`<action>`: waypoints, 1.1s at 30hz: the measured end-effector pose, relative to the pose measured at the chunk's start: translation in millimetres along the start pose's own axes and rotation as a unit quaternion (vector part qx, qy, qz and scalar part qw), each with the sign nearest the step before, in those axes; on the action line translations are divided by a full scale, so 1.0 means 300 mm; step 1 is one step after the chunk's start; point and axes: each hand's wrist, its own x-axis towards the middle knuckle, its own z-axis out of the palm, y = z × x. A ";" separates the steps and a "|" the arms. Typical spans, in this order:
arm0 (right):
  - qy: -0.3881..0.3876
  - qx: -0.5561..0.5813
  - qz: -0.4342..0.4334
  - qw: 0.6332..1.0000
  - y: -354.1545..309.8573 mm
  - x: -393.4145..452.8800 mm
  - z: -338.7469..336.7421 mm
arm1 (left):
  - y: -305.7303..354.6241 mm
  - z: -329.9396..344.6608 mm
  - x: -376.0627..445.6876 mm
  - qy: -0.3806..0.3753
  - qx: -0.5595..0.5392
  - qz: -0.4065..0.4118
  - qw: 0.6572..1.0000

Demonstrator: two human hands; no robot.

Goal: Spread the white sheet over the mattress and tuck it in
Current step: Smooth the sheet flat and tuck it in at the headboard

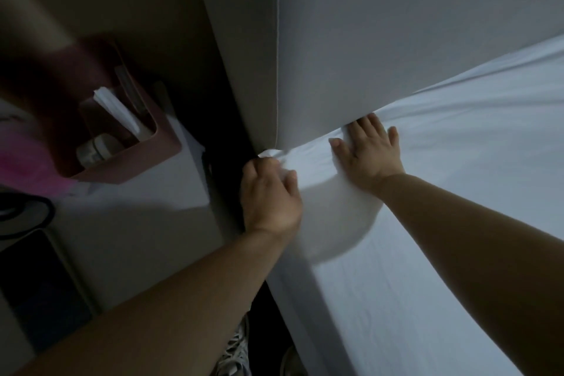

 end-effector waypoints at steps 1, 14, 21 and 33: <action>0.003 0.009 -0.003 1.000 0.004 -0.001 -0.002 | 0.003 0.018 -0.010 -0.036 0.003 -0.001 0.999; -0.031 0.139 0.013 0.990 0.080 0.015 -0.185 | 0.035 0.037 0.013 -0.041 0.119 -0.085 0.988; 0.059 0.189 0.143 0.970 0.366 -0.309 -0.154 | 0.367 0.104 -0.148 -0.163 0.210 0.182 0.947; -0.037 0.185 0.311 0.931 0.902 -0.389 -0.161 | 0.866 0.527 -0.015 -0.238 0.289 0.205 0.905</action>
